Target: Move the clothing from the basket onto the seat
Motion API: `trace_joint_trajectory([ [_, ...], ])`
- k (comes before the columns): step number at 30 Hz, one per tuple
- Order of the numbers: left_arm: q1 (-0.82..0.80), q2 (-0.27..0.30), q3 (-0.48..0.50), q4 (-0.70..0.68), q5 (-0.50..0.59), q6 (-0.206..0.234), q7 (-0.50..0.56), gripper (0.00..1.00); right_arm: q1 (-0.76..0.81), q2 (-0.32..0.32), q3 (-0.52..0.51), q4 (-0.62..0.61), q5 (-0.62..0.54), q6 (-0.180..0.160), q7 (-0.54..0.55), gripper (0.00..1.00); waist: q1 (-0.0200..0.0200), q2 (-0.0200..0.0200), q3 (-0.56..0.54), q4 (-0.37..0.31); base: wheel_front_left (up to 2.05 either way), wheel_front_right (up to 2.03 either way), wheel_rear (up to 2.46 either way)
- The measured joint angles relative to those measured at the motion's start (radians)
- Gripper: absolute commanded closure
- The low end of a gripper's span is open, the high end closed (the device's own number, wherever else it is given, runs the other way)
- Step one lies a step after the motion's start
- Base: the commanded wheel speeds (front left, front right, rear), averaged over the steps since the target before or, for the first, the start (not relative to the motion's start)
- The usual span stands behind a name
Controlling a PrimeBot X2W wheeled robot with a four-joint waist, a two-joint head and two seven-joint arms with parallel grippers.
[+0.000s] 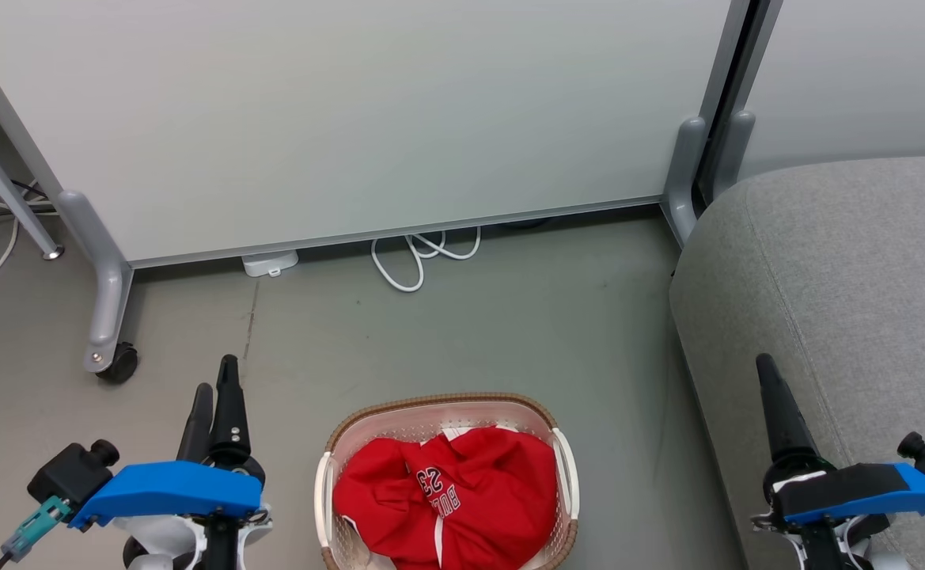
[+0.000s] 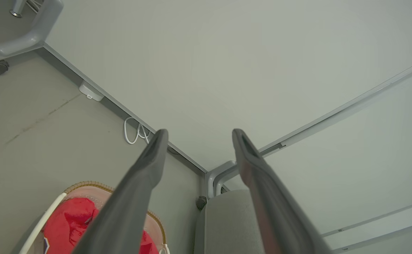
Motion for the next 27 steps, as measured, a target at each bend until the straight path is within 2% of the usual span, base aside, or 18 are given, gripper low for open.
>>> trace_joint_trajectory([
  [8, -0.012, 0.001, -0.036, 0.014, 0.145, 0.015, -0.027, 0.00, -0.003, 0.000, 0.027, 0.014, -0.155, 0.000, -0.027, 0.00, 0.0000, 0.0000, 0.003, 0.002, 0.00, 0.00, 0.00],
  [27, -0.035, 0.019, -0.115, 0.058, 0.401, 0.056, -0.086, 0.00, -0.006, -0.001, 0.064, 0.044, -0.418, 0.000, -0.084, 0.00, 0.0000, 0.0000, 0.005, 0.009, 0.00, 0.00, 0.00],
])
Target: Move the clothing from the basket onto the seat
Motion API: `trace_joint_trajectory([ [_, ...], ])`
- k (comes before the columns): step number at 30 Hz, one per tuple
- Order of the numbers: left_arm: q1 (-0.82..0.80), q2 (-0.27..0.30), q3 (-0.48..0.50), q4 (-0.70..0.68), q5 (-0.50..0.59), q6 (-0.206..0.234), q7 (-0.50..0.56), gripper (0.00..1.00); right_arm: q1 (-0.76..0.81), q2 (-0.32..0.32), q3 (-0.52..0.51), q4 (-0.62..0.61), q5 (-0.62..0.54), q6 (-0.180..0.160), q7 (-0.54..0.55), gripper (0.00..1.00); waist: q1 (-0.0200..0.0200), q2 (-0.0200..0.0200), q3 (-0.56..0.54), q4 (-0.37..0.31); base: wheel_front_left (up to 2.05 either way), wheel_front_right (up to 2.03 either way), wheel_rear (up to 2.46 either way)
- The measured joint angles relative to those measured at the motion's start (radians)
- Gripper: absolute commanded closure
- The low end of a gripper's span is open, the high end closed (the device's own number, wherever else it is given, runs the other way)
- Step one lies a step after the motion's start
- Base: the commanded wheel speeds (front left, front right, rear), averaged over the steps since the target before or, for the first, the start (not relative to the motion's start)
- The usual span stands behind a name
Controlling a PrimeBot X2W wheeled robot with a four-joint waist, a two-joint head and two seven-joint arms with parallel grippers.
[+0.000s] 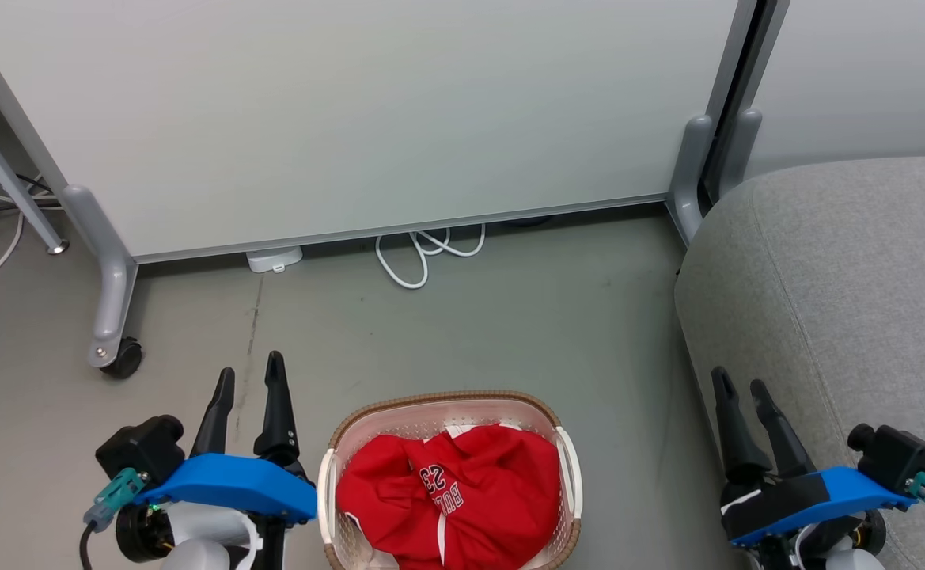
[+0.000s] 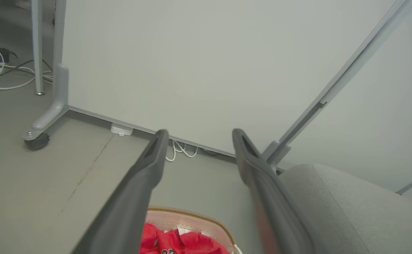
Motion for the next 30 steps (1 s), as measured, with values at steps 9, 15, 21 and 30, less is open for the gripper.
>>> trace_joint_trajectory([
  [9, -0.007, 0.008, -0.034, 0.005, 0.108, 0.013, -0.026, 0.00, 0.000, 0.000, 0.013, 0.003, -0.116, 0.000, -0.030, 0.00, 0.0000, 0.0000, 0.001, 0.002, 0.00, 0.00, 0.00],
  [15, -0.015, 0.010, -0.055, 0.007, 0.167, 0.013, -0.039, 0.00, -0.001, -0.001, 0.020, 0.004, -0.174, 0.000, -0.043, 0.00, 0.0000, 0.0000, 0.003, 0.003, 0.00, 0.00, 0.00],
  [21, -0.016, 0.012, -0.076, 0.012, 0.221, 0.012, -0.055, 0.00, -0.001, -0.001, 0.029, 0.004, -0.233, 0.000, -0.056, 0.00, 0.0000, 0.0000, 0.004, 0.006, 0.00, 0.00, 0.00],
  [30, -0.017, 0.012, -0.092, 0.021, 0.291, -0.007, -0.075, 0.00, -0.001, -0.002, 0.039, 0.005, -0.313, 0.000, -0.076, 0.00, 0.0000, 0.0000, 0.000, 0.008, 0.00, 0.00, 0.00],
])
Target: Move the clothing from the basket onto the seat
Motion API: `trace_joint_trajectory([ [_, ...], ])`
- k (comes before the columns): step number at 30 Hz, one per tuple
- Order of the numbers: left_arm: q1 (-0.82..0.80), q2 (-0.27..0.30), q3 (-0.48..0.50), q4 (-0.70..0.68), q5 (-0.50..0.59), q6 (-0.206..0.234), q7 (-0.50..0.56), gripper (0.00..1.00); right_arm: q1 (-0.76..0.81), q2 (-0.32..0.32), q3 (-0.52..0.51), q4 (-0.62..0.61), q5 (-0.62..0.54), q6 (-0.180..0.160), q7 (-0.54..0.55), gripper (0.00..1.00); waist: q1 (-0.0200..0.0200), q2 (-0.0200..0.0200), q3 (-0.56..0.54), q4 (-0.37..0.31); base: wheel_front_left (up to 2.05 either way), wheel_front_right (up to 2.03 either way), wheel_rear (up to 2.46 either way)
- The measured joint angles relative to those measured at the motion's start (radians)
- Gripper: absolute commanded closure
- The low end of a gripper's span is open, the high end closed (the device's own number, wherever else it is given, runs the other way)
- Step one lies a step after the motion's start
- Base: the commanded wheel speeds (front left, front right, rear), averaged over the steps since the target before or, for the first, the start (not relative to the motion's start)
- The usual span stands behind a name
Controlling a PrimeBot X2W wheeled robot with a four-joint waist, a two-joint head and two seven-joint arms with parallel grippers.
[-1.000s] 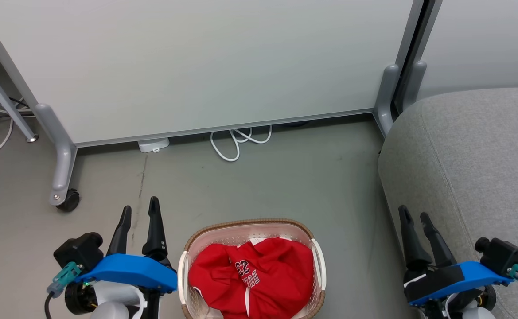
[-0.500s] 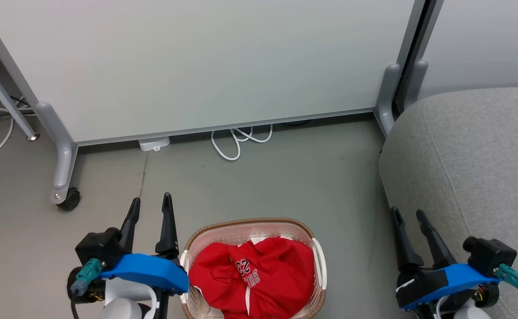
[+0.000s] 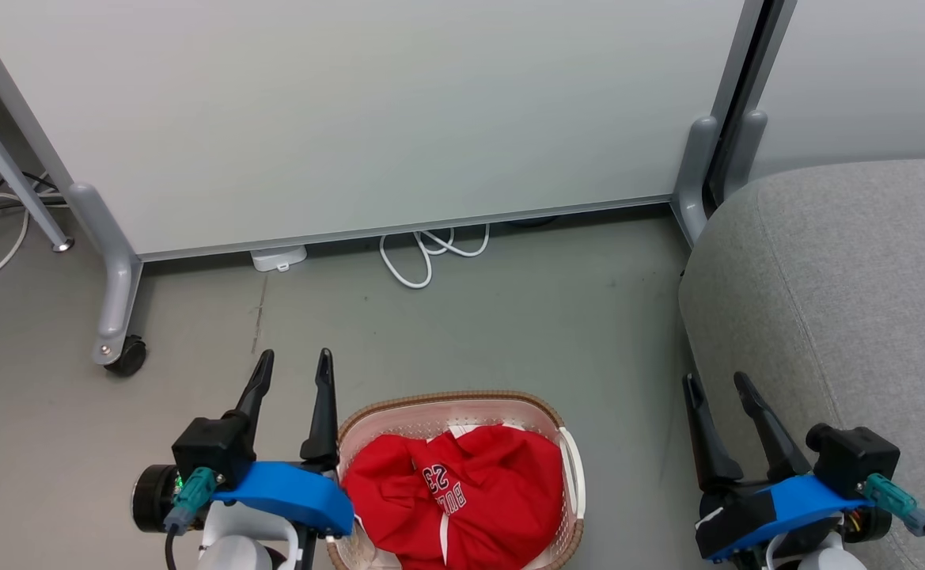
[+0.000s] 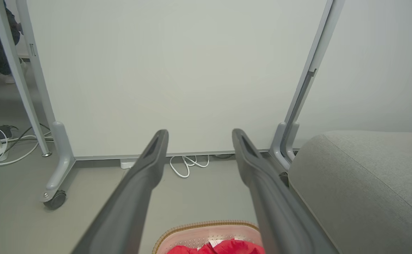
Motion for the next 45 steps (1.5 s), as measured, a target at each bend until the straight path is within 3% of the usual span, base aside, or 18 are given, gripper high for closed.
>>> trace_joint_trajectory([
  [32, -0.022, -0.016, -0.023, 0.084, 0.218, -0.053, -0.060, 0.00, -0.003, -0.002, 0.019, 0.011, -0.237, 0.001, -0.061, 0.00, 0.0000, 0.0000, 0.005, 0.007, 0.00, 0.00, 0.00],
  [45, -0.022, -0.018, -0.018, 0.102, 0.218, -0.061, -0.063, 0.00, -0.002, -0.002, 0.013, 0.018, -0.242, 0.001, -0.065, 0.00, 0.0000, 0.0000, 0.002, 0.008, 0.00, 0.00, 0.00],
])
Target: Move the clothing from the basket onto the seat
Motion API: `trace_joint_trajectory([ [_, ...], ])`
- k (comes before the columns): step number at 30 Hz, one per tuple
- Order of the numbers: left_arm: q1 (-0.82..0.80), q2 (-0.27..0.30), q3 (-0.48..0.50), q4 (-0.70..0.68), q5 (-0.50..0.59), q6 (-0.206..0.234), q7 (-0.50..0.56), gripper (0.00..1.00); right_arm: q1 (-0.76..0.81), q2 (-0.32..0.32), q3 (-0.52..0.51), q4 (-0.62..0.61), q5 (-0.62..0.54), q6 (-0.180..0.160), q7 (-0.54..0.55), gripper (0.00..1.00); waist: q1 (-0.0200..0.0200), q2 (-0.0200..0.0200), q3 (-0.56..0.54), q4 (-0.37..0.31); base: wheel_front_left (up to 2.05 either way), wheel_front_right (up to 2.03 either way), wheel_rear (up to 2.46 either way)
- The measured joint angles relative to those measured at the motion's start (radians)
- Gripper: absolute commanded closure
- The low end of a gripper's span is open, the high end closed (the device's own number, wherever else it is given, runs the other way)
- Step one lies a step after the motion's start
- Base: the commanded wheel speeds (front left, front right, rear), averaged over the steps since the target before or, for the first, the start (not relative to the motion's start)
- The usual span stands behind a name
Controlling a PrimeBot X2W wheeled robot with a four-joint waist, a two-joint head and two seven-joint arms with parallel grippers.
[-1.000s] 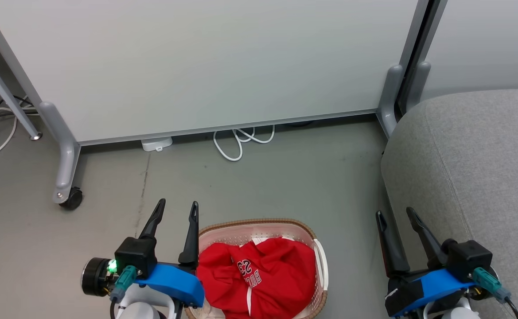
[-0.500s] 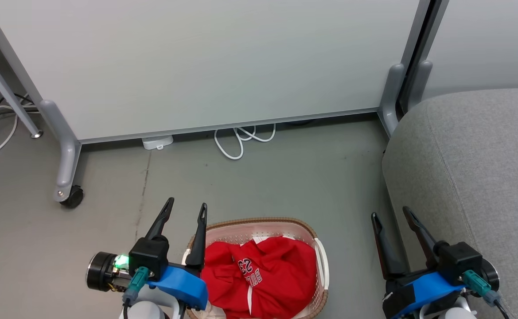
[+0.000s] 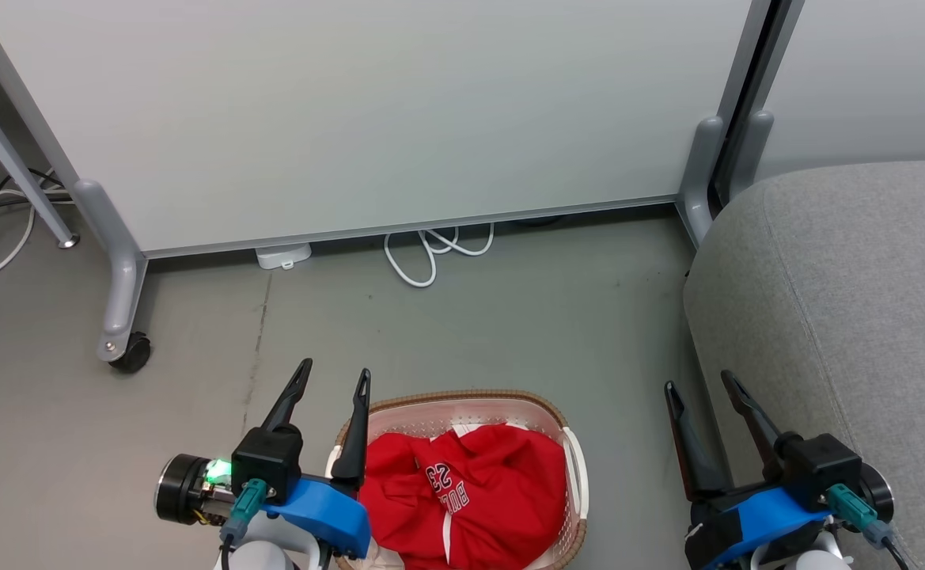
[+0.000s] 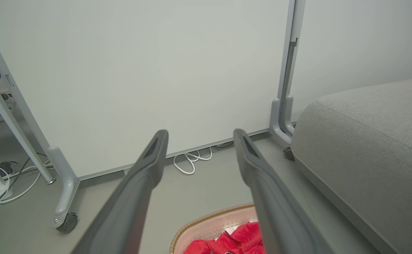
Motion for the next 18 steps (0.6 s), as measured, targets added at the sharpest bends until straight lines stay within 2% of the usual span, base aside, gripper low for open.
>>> trace_joint_trajectory([
  [11, -0.013, 0.000, 0.003, 0.016, -0.016, -0.009, 0.000, 0.00, -0.008, 0.000, -0.006, 0.001, 0.003, 0.000, 0.000, 0.00, 0.0000, 0.0001, 0.024, -0.009, 0.00, 0.00, 0.00],
  [18, -0.125, 0.011, -0.029, 0.064, 0.030, -0.031, -0.001, 0.00, -0.064, -0.001, -0.023, -0.022, 0.000, 0.000, 0.000, 0.00, 0.0001, 0.0001, 0.099, -0.030, 0.00, 0.00, 0.00],
])
